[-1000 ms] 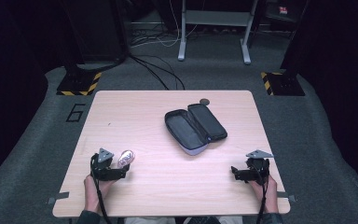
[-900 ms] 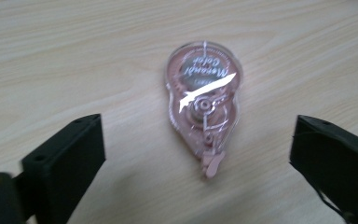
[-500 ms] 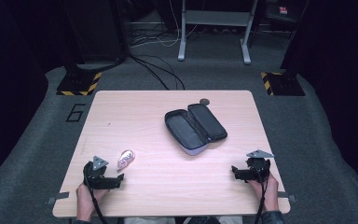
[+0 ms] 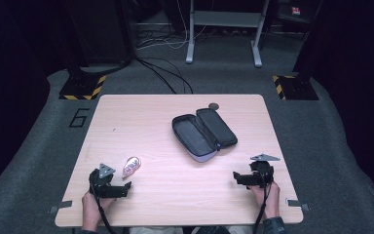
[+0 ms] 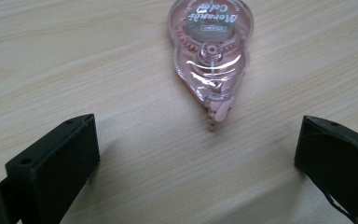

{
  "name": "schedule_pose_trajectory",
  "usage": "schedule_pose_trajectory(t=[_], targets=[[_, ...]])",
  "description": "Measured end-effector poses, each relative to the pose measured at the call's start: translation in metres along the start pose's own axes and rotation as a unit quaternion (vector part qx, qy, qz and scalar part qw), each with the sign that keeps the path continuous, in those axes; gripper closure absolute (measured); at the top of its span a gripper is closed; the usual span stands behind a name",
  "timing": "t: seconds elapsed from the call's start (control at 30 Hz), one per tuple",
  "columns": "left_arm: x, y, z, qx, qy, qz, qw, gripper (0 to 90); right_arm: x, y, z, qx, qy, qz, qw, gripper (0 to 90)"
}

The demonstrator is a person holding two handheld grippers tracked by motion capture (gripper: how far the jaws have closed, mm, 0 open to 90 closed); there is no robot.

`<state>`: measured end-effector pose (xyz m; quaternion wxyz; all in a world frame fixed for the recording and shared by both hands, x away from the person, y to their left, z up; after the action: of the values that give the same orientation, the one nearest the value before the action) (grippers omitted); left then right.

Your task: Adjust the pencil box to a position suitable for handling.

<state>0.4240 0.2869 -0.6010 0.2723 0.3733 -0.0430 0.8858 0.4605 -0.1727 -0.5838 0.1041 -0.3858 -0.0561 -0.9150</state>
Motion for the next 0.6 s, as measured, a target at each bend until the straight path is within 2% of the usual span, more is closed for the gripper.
schedule_pose_trajectory(t=[0.1, 0.37, 0.6], targets=[[-0.001, 0.000, 0.001, -0.001, 0.008, 0.001, 1.0000, 0.0, -0.002, -0.014, 0.014, -0.001, 0.003, 0.005, 1.0000, 0.3], [-0.001, 0.000, 0.001, -0.001, 0.008, 0.003, 1.0000, 0.1, -0.006, -0.035, 0.039, -0.015, -0.001, 0.024, 0.9996, 1.0], [-0.001, 0.001, 0.001, 0.001, 0.007, 0.002, 1.0000, 0.1, -0.018, -0.057, 0.059, -0.025, -0.006, 0.040, 0.9989, 1.5]])
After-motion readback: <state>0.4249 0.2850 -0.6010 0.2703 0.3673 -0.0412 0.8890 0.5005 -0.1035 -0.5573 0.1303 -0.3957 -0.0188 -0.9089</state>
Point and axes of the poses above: each handheld gripper's, and its own axes: x roughly backward along the jaws, z roughly out of its top, y roughly to its right, the point moved 10 cm from there along -x, roughly forward along the jaws, and after that the axes turned 11 degrees about -z, right-handed, at the moved point
